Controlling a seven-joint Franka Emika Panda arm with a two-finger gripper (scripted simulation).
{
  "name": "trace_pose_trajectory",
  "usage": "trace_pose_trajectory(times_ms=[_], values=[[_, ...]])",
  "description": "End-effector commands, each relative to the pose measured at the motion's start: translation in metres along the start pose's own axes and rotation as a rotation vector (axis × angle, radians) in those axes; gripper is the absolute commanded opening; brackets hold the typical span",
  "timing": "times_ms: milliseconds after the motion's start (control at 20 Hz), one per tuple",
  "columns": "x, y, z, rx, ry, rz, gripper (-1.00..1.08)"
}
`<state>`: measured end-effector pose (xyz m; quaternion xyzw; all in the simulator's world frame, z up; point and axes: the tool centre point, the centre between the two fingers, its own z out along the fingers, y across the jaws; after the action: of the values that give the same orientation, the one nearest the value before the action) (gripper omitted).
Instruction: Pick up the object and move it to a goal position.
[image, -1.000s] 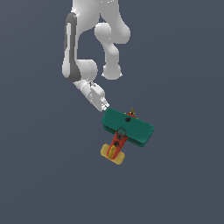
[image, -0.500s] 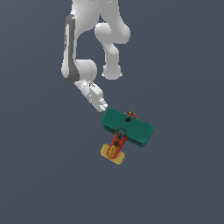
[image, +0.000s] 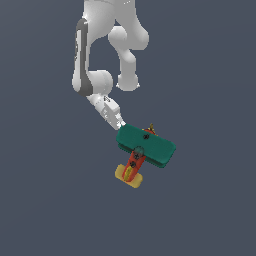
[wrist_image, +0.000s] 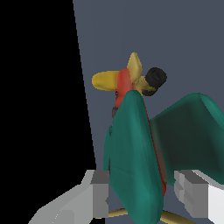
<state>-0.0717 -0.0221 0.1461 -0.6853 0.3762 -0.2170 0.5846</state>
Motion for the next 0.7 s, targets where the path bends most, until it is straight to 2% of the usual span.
trace_pose_trajectory(times_ms=[0, 350, 400, 650], values=[[-0.0008, 0.0002, 0.0106, 0.001, 0.000, 0.001, 0.28], [0.0005, 0.0000, 0.0191, 0.000, 0.001, 0.000, 0.28], [0.0005, 0.0000, 0.0191, 0.000, 0.001, 0.000, -1.00], [0.0005, 0.0000, 0.0191, 0.000, 0.001, 0.000, -1.00]])
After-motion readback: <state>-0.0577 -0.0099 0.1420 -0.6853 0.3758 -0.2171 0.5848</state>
